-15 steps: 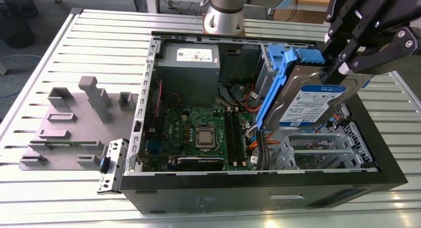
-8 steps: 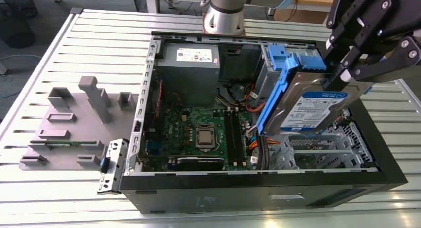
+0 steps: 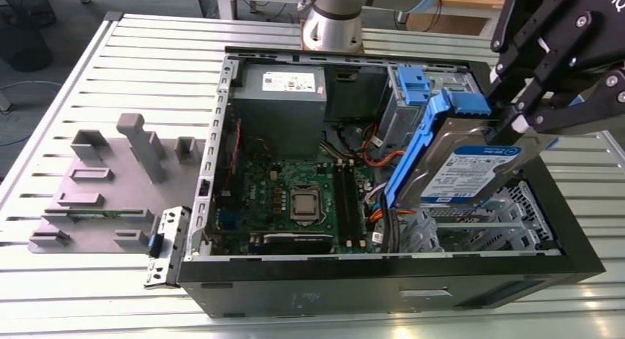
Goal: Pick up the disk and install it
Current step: 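Pick up the disk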
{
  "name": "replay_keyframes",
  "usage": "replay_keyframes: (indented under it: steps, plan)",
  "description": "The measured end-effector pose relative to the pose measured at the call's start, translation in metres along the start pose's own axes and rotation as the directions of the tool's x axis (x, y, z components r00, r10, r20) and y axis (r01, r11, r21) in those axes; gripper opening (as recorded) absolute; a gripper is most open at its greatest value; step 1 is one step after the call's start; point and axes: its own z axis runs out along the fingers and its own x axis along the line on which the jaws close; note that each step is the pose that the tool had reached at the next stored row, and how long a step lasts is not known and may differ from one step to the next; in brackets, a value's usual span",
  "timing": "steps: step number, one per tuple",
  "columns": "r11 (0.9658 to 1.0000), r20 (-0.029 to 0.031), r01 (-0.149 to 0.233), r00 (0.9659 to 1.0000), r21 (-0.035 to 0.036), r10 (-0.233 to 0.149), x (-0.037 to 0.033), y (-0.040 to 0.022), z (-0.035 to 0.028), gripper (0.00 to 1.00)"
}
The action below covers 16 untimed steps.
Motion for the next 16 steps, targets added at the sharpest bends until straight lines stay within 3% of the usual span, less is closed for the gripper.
replay_keyframes:
  steps: [7,16]
  plan:
    - [1.0000,-0.0001,0.000,1.0000,-0.0003,0.000,0.0019,-0.0135,0.0016,0.35]
    - [1.0000,-0.0001,0.000,1.0000,-0.0023,0.000,0.0025,-0.0363,0.0026,0.35]
